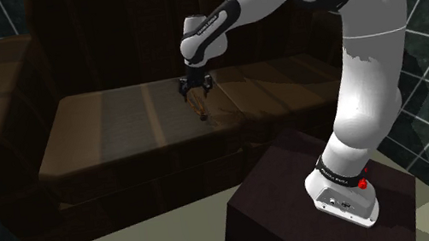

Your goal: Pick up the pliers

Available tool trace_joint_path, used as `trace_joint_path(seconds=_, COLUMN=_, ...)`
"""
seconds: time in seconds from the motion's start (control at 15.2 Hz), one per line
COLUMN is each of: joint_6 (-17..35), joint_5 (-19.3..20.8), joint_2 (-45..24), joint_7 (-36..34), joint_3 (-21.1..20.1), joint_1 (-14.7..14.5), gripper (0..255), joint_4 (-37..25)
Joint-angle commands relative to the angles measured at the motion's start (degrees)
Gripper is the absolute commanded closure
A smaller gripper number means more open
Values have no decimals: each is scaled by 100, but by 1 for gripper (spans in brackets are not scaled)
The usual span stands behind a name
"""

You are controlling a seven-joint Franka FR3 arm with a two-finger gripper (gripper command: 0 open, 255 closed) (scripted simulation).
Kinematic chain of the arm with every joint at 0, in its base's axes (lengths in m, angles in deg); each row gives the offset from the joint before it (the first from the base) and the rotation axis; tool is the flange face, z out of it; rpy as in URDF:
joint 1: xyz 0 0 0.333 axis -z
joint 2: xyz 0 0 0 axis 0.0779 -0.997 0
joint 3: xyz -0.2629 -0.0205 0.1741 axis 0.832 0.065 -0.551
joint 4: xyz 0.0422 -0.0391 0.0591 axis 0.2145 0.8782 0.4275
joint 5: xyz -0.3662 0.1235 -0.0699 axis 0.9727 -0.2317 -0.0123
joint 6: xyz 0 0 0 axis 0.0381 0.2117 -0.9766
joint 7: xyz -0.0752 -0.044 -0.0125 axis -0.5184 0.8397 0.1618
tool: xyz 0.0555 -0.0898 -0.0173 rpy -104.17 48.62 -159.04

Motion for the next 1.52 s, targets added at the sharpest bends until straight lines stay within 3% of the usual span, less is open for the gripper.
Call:
trace_joint_path(seconds=0.0, joint_6=112, joint_5=2, joint_2=-100, joint_7=-1, joint_3=6, joint_1=0, gripper=0, joint_4=10)
trace_joint_path(seconds=0.33, joint_6=333, joint_5=3, joint_2=-285, joint_7=10, joint_3=8, joint_1=-4, gripper=0, joint_4=47)
trace_joint_path(seconds=0.4, joint_6=332, joint_5=3, joint_2=-295, joint_7=19, joint_3=10, joint_1=3, gripper=255, joint_4=36)
trace_joint_path(seconds=0.99, joint_6=333, joint_5=3, joint_2=-285, joint_7=10, joint_3=8, joint_1=-4, gripper=255, joint_4=46)
trace_joint_path(seconds=1.45, joint_6=-106, joint_5=0, joint_2=64, joint_7=-11, joint_3=4, joint_1=4, gripper=255, joint_4=-45)
